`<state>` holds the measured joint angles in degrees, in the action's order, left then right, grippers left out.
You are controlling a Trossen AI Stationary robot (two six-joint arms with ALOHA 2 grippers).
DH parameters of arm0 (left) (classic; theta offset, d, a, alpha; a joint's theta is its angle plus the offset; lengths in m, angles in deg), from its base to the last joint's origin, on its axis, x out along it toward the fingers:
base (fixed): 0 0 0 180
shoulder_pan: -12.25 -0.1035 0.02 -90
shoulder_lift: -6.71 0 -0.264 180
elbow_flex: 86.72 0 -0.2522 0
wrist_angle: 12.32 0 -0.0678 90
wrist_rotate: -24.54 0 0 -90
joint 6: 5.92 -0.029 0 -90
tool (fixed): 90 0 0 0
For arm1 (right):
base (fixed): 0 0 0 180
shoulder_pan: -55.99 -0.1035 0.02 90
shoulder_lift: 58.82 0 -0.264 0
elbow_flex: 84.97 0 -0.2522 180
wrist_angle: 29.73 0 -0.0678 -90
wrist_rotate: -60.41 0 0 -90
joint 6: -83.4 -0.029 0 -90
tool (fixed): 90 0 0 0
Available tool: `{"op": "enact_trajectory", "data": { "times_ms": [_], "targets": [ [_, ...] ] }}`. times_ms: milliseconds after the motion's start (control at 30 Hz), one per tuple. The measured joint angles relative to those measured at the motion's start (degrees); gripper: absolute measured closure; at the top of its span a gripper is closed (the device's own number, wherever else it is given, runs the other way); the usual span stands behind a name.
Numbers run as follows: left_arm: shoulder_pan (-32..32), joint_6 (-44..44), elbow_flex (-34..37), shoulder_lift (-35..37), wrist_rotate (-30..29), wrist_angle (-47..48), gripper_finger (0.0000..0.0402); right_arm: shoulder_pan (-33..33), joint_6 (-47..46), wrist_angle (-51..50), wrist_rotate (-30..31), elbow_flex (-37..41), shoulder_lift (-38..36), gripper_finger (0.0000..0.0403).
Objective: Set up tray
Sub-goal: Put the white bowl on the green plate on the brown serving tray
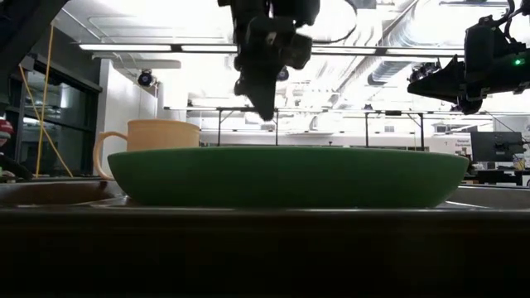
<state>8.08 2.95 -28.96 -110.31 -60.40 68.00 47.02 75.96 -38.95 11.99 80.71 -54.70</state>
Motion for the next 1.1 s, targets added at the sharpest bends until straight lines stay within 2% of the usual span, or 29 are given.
{"op": "enact_trajectory", "data": {
  "times_ms": [367,633,767,1100],
  "targets": [
    [0.62,-0.58,-8.61,0.07,-0.99,13.32,0.0316,0.0,0.0,-0.02,0.02,0.0,0.0,0.0402],
    [4.15,0.93,-12.89,0.05,-7.01,21.54,0.0316,-0.01,1.44,-0.04,0.04,0.0,0.0,0.0402],
    [7.02,3.62,-14.79,0.05,-11.23,23.63,0.0316,0.0,1.49,-0.05,0.04,0.0,0.0,0.0402],
    [13.7,4.49,-15.34,1.92,-10.07,23.5,0.0316,-0.01,1.49,-0.04,0.02,0.0,0.0,0.0402]
  ]
}}
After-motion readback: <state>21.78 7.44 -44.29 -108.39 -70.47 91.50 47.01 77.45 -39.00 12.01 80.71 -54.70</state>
